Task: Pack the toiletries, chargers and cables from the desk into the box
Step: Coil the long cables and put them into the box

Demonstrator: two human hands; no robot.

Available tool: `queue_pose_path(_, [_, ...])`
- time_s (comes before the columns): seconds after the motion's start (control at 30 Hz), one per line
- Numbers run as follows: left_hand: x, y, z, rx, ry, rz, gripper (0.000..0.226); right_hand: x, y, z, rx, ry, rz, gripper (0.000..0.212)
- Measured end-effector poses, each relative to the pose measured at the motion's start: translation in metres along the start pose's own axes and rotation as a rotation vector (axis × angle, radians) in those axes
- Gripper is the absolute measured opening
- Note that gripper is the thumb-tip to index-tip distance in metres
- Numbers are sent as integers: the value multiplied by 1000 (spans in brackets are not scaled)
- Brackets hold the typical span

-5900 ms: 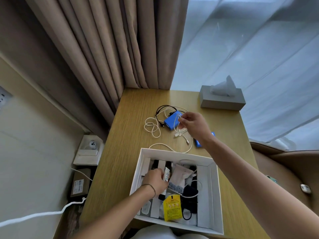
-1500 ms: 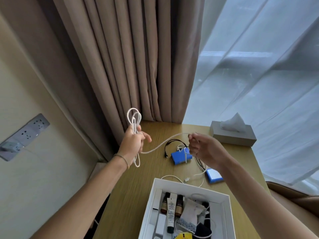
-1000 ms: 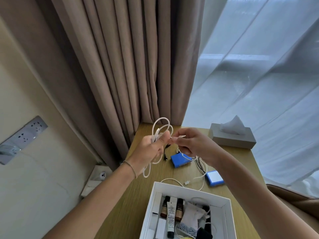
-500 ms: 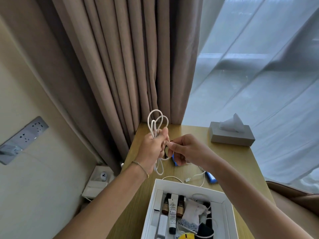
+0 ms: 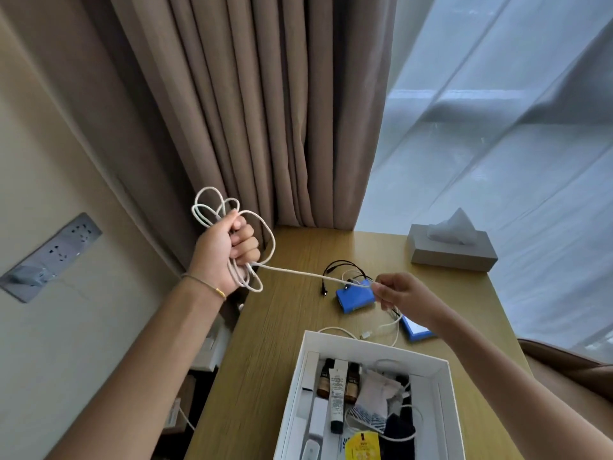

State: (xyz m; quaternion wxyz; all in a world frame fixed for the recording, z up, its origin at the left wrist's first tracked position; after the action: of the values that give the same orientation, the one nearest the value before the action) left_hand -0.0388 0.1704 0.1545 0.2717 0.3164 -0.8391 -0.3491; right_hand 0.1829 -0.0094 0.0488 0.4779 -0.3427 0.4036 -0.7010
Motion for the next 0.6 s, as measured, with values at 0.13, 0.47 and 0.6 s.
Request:
queue_pose_path(0.13, [8,33,29,-11,90,-94,42,-1,27,28,113,186,-58,36])
queue_pose_path(0.47, [20,-32,36,-554,215,-29,36,-1,-32,44,-261,360,-39,30])
queue_pose_path(0.6, [22,-79,12,-617,78,101,40,3,-74,9,-392,181,-3,29])
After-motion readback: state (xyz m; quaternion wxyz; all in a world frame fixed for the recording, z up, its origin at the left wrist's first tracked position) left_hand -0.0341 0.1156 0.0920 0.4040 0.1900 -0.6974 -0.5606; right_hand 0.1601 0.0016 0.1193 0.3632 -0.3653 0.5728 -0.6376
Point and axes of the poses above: each hand's wrist, its own x-axis away from the middle knuckle, its own z-axis out of the back of the hand, y = z × x, the point moved 8 cm from there along -x, towards the middle knuckle, and after that the axes turned 1 degree about -y, right-handed, at the moved point
